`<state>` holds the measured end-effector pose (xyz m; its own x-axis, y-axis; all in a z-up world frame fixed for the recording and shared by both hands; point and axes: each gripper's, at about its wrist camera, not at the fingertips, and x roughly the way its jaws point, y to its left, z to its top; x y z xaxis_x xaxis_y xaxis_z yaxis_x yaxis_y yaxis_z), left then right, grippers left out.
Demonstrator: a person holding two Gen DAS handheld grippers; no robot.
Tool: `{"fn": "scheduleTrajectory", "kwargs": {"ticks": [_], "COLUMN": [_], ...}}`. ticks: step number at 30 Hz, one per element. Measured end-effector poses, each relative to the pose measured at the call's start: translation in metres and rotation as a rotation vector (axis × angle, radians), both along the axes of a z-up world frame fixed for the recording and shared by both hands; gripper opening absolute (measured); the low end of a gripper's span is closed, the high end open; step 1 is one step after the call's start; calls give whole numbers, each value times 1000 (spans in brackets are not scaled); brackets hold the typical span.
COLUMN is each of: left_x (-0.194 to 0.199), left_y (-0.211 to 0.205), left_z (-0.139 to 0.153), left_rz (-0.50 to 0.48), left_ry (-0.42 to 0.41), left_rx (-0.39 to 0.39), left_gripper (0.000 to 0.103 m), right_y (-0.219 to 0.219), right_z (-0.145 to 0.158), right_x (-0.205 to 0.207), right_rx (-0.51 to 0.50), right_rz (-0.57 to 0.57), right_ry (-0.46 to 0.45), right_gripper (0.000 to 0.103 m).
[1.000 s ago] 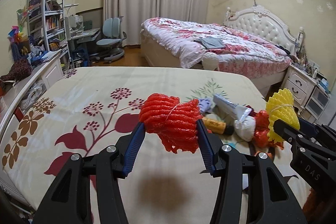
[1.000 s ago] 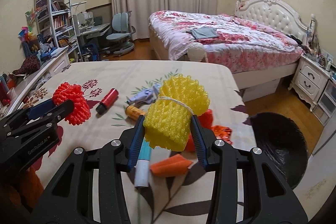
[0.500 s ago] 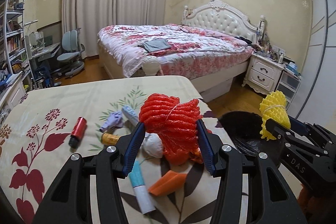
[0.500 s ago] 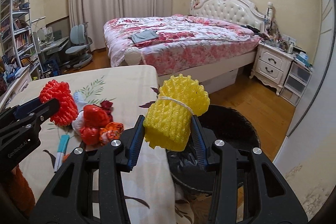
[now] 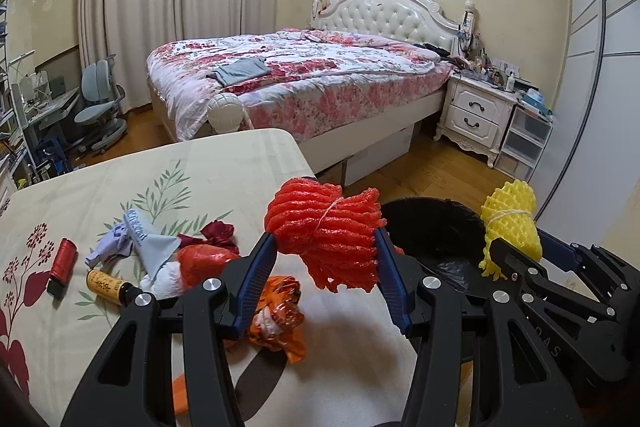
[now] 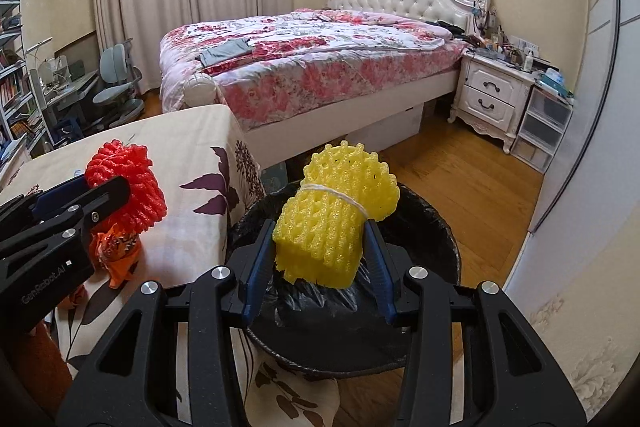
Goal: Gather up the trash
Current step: 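Carry both nets over the black bin and open both grippers to drop them, then withdraw both grippers from the bin back toward the bed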
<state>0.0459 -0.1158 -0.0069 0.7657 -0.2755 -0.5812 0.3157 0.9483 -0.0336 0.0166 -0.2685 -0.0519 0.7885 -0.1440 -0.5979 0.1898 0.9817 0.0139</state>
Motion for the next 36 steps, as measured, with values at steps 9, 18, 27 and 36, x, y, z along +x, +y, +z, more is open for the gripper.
{"fn": "scheduleTrajectory", "kwargs": {"ticks": [9, 18, 27, 36], "left_x": [19, 37, 49, 48], "left_y": [-39, -60, -70, -60], "left_z": [-15, -25, -30, -28], "left_rz": [-26, -34, -43, -8], "left_ry": [21, 34, 53, 54], "left_rx": [43, 71, 84, 67], "left_gripper": [52, 52, 64, 82], "right_y": [-16, -34, -48, -57], "right_z": [-10, -13, -14, -13], "right_x": [10, 20, 30, 27], "right_rx": [9, 25, 51, 52], "right_rz": [-30, -53, -90, -147], "right_ry": [17, 22, 22, 5], "right_gripper": [43, 43, 44, 61]}}
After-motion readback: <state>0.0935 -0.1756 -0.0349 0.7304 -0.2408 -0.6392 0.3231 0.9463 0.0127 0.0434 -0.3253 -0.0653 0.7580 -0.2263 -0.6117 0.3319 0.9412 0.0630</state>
